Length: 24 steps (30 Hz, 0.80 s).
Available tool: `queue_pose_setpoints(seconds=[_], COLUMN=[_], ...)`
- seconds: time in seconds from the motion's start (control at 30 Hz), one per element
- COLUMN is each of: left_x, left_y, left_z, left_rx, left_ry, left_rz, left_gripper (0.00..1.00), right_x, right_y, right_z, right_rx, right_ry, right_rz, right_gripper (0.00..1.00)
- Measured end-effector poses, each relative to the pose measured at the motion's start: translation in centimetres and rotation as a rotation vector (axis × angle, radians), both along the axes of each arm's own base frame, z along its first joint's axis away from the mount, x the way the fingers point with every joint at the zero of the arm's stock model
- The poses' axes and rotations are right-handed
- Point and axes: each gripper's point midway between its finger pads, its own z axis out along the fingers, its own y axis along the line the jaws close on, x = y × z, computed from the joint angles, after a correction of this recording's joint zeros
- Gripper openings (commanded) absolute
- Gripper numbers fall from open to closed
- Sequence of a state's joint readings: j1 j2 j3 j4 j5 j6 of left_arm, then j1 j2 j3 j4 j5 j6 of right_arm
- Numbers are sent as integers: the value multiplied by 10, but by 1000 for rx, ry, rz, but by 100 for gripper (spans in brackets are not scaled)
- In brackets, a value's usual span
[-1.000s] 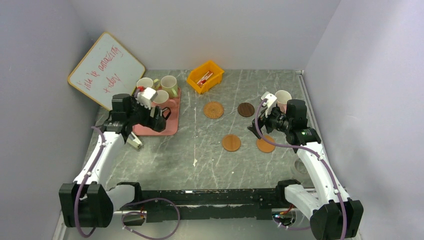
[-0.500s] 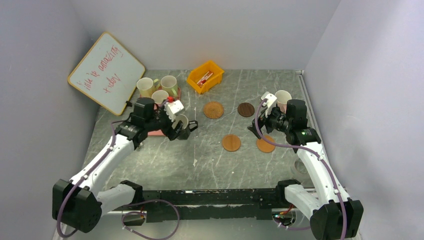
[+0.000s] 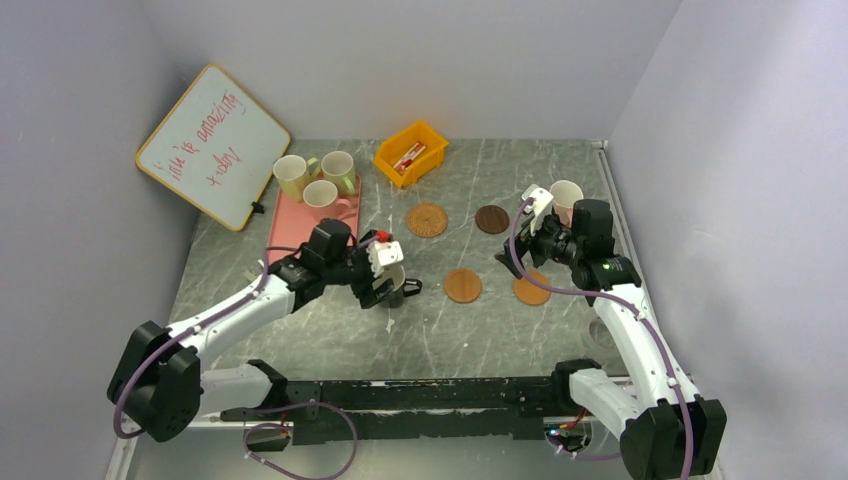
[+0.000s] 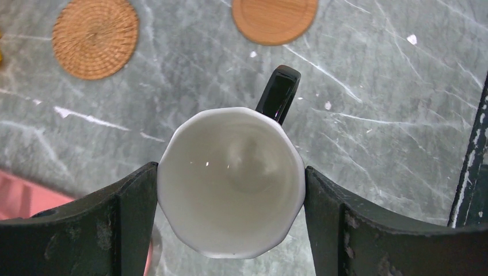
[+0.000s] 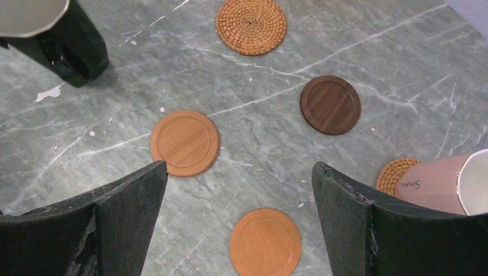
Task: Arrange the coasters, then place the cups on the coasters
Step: Place the cup at the center of the board.
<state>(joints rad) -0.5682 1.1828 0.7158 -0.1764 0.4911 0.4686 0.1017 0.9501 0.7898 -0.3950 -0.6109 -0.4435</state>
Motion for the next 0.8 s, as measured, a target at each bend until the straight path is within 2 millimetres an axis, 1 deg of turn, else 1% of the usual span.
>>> queue_pose_setpoints(seconds=[0.1, 0.13, 0.2, 0.23, 0.43, 0.57, 0.8], left_x=[-8, -12, -14, -14, -14, -14, -15], left_y=[-9, -11, -15, -16, -17, -17, -13], left_z=[-8, -10, -11, -11, -8, 1, 23], left_rx=[21, 25, 28, 29, 21, 0, -41], left_ry=[-9, -12, -26, -33, -69, -102, -171], left_rz=[-41, -54, -71, -74, -78, -76, -60], left_gripper=[80, 84, 95, 96, 97, 97, 97], right_x=[0, 0, 0, 0, 0, 0, 0], right_y=[0, 0, 0, 0, 0, 0, 1], right_z=[0, 0, 0, 0, 0, -2, -2], right_rx=[-1, -1, -1, -1, -1, -2, -1], right_ry=[-1, -1, -1, -1, -1, 5, 3], right_rz=[1, 1, 1, 1, 1, 1, 10], right_gripper=[100, 100, 100, 100, 100, 100, 100])
